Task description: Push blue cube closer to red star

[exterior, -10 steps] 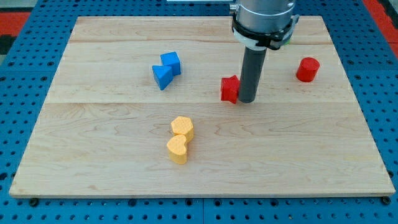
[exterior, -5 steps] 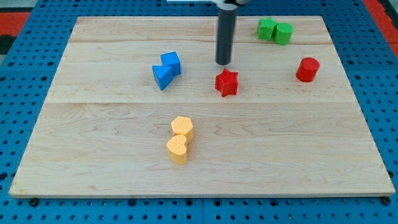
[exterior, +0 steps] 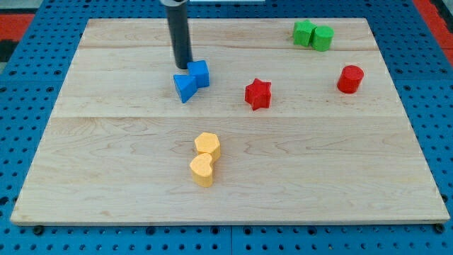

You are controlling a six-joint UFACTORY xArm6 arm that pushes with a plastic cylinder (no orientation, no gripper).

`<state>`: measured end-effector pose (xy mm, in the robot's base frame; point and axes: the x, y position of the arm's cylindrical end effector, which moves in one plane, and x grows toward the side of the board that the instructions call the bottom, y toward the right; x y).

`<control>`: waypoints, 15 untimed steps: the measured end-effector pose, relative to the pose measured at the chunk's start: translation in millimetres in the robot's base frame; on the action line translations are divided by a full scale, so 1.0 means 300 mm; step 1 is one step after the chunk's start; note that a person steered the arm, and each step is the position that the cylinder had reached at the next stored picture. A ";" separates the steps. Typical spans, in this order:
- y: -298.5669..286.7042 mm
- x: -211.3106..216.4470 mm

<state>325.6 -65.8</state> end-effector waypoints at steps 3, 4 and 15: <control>-0.013 0.115; -0.010 0.150; 0.151 0.077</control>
